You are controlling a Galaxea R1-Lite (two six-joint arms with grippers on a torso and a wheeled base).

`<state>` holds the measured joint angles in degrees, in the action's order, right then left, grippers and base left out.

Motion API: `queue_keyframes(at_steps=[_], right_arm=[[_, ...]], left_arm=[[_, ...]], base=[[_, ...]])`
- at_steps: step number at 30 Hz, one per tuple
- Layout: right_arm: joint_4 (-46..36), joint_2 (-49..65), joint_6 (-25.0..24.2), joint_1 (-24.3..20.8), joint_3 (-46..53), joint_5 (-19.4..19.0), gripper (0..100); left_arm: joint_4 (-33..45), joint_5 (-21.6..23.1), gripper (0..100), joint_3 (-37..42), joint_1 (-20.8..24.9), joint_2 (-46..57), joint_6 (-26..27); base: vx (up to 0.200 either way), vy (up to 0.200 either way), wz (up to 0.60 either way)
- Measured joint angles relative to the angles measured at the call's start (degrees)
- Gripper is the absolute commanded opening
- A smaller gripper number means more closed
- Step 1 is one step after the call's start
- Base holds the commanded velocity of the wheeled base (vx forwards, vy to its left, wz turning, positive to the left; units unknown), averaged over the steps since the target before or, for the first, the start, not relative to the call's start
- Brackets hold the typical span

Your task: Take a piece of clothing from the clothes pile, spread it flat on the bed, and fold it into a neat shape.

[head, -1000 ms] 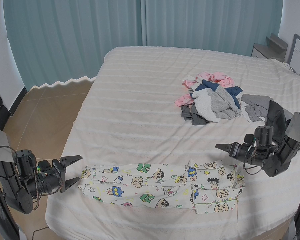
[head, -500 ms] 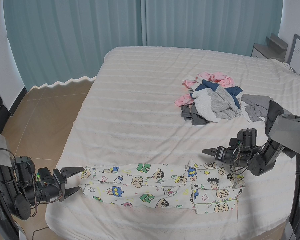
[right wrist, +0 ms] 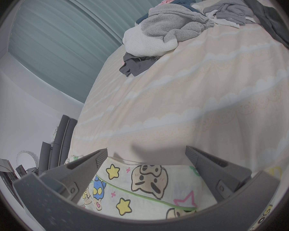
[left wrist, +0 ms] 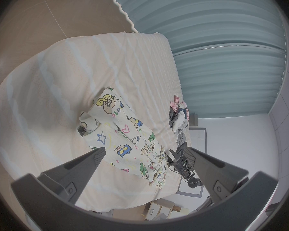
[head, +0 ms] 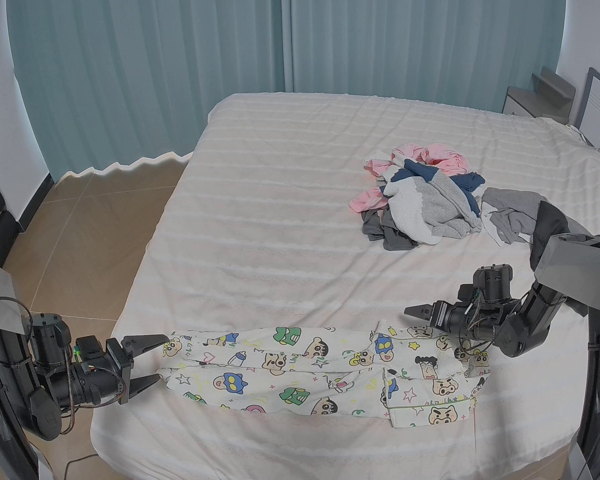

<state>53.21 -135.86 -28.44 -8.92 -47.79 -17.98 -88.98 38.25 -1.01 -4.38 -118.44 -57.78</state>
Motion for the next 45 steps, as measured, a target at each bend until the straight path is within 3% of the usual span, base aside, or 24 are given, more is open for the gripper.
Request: queue_keyframes(at_steps=[18,19,32,45], right_arm=[[2.3,-0.9,-0.4,-0.1,2.2,0.1,100],[2.3,-1.0,-0.4,-0.2,2.1,0.2,0],[2.6,-0.5,-0.5,-0.2,2.3,0.9,0],[8.3,4.5,-0.7,-1.3,7.9,0.6,0]], left_arm=[[0.0,0.0,100,0.0,0.0,0.0,0.0],[0.0,0.0,100,0.0,0.0,0.0,0.0],[0.0,0.0,100,0.0,0.0,0.0,0.0],[0.0,0.0,100,0.0,0.0,-0.1,0.0]], base=[[0.0,0.0,0.0],[0.0,0.0,0.0],[0.0,0.0,0.0],[0.0,0.0,0.0]])
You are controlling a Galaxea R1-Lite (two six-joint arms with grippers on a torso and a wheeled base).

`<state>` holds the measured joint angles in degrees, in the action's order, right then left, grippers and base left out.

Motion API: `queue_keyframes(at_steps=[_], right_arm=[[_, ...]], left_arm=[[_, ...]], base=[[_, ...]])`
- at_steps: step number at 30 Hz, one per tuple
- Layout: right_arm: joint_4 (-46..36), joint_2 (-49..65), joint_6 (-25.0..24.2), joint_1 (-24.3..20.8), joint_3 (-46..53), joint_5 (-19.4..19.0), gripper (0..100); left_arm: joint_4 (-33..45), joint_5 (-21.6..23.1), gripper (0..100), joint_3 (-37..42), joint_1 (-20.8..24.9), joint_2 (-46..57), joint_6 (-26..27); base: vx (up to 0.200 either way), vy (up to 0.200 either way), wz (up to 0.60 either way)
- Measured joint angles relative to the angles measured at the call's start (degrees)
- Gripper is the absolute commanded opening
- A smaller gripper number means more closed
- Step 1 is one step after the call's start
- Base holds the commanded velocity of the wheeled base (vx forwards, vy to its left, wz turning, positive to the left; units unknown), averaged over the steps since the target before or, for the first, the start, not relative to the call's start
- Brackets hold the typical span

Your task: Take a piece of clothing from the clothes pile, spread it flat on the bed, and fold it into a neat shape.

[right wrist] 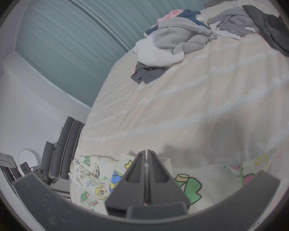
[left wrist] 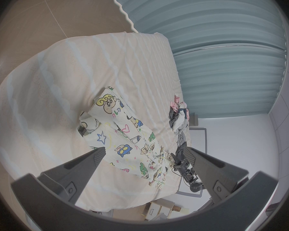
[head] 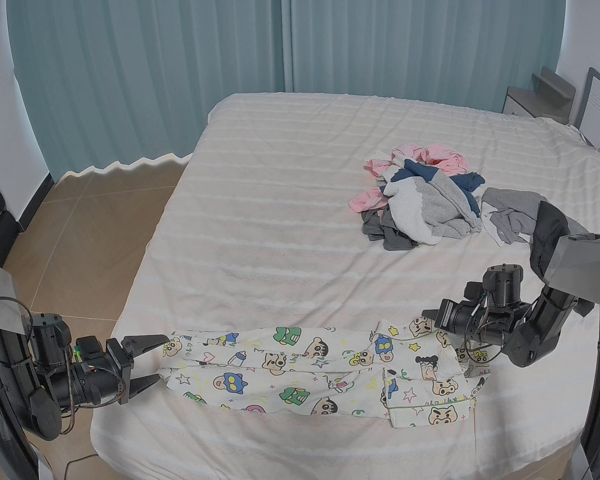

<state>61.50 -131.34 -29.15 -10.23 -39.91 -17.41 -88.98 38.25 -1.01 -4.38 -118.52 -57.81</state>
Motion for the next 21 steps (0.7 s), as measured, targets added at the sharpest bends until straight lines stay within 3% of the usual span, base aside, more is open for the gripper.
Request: queue_keyframes(at_steps=[13,21], right_arm=[[14.1,6.0,0.1,-2.1,12.0,-1.2,0],[15.8,6.1,0.2,-2.5,14.2,-1.3,0]], left_arm=[[0.0,-0.1,100,0.0,0.0,0.0,0.0],[0.0,-0.1,100,0.0,0.0,0.0,0.0]], base=[[0.0,0.0,0.0],[0.0,0.0,0.0]])
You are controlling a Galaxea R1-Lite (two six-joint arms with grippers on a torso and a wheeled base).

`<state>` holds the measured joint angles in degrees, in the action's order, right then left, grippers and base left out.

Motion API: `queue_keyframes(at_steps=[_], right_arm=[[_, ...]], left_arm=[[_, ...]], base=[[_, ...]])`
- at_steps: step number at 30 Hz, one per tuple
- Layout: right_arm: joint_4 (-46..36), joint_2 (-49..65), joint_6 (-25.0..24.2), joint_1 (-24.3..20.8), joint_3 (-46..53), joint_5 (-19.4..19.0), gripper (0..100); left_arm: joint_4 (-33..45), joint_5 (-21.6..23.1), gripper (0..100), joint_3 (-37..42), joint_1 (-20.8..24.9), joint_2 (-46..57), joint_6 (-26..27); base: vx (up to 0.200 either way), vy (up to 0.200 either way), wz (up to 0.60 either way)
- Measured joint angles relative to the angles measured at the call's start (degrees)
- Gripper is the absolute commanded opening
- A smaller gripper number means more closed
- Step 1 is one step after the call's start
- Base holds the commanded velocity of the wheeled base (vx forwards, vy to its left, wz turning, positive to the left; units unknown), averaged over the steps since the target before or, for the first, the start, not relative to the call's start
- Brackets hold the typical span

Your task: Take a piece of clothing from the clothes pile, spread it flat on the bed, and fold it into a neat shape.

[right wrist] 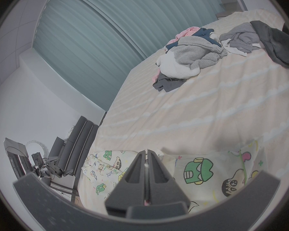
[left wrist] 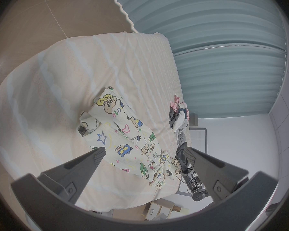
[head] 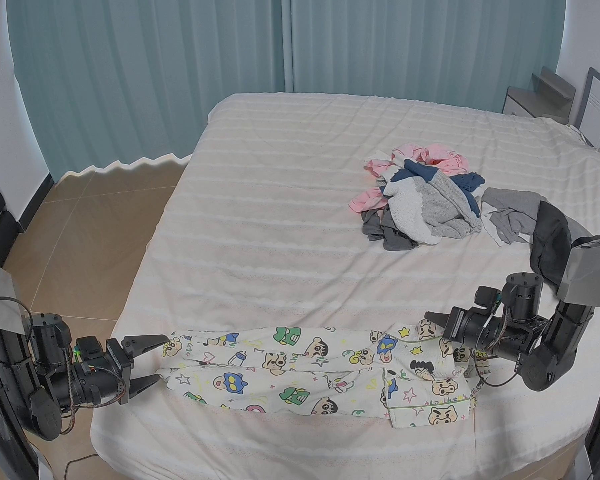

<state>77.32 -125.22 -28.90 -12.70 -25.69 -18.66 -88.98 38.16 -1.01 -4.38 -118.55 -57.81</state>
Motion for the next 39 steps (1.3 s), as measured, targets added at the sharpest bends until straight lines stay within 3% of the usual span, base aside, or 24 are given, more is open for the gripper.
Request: queue_keyframes(at_steps=[15,16,23,26,33,36,39], right_arm=[[-0.8,-4.6,0.6,3.5,-2.4,0.3,0],[-1.1,-4.7,0.6,3.6,-2.4,0.3,100],[-2.4,-4.7,0.6,4.1,-2.3,1.6,100],[-2.2,-3.2,0.4,4.9,-1.4,3.0,100],[-1.9,4.6,0.1,7.1,3.2,8.5,100],[-1.8,8.6,-0.3,7.5,5.5,12.2,100],[-1.8,12.5,-1.4,7.8,7.6,14.6,100]], left_arm=[[0.0,0.0,100,0.0,0.0,0.0,0.0],[0.0,0.0,100,0.0,0.0,0.0,0.0],[0.0,-1.0,100,0.0,0.1,0.1,2.1],[0.0,-4.6,100,0.0,0.7,0.1,4.9],[0.1,-18.6,100,-5.0,5.2,0.0,7.3],[3.4,-20.2,100,-9.7,6.6,0.0,7.8],[11.7,-20.9,100,-14.4,7.4,-0.1,8.0]], base=[[0.0,0.0,0.0],[0.0,0.0,0.0],[0.0,0.0,0.0],[0.0,0.0,0.0],[0.0,0.0,0.0],[0.0,0.0,0.0],[0.0,0.0,0.0]])
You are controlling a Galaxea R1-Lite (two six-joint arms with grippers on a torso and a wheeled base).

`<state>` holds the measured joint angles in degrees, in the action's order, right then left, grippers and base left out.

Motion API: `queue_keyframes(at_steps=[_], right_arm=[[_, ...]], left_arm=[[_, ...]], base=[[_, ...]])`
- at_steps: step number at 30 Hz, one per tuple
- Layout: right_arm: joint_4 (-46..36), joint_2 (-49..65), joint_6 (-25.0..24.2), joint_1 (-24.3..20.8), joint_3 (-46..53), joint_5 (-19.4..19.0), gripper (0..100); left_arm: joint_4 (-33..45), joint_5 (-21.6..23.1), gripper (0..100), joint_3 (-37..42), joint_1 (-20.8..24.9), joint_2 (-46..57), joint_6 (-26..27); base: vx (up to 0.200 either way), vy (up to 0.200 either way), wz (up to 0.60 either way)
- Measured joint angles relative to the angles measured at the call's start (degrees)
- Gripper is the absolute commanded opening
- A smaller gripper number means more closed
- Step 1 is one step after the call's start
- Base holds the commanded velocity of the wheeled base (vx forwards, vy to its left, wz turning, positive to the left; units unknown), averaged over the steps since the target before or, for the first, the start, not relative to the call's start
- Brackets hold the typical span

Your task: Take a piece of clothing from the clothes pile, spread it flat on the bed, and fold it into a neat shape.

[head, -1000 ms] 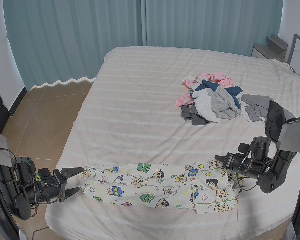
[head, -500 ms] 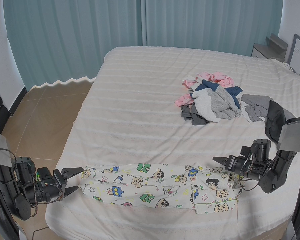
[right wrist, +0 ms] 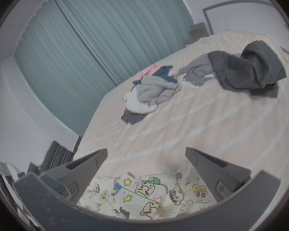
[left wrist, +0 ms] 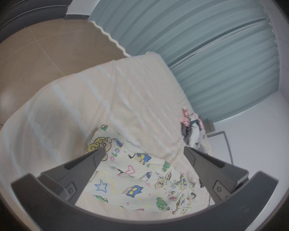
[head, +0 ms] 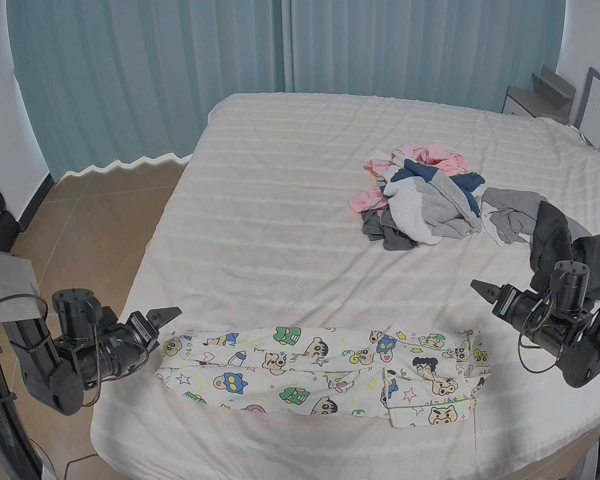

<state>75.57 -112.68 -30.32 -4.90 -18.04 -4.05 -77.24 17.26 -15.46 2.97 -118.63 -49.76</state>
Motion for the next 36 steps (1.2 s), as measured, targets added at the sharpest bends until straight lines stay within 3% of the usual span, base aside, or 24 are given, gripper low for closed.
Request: queue_keyframes(at_steps=[8,13,20,25,30,36], right_arm=[[0.1,11.7,-2.4,0.2,6.2,2.8,100],[0.1,19.8,-3.3,0.3,10.9,3.7,100],[0.0,27.5,-5.0,0.0,15.7,4.2,100],[0.2,29.5,-6.5,-0.2,16.8,4.2,100],[0.2,30.4,-7.3,-0.3,17.0,4.1,100],[0.2,30.8,-7.6,-0.4,17.0,4.1,100]], left_arm=[[29.8,-0.7,100,-14.2,0.7,-0.1,-1.3],[43.8,-0.6,100,-24.4,0.7,-0.1,-8.9],[48.6,-0.4,100,-30.5,1.1,-0.3,-17.4],[51.8,-0.9,100,-31.9,1.9,-0.3,-19.8],[52.6,-4.5,100,-31.3,4.2,-0.4,-19.9],[52.2,-12.6,100,-31.4,5.9,-2.2,-18.1]], base=[[0.0,0.0,0.0],[0.0,0.0,0.0],[0.0,0.0,0.0],[0.0,0.0,0.0],[0.0,0.0,0.0],[0.0,0.0,0.0]])
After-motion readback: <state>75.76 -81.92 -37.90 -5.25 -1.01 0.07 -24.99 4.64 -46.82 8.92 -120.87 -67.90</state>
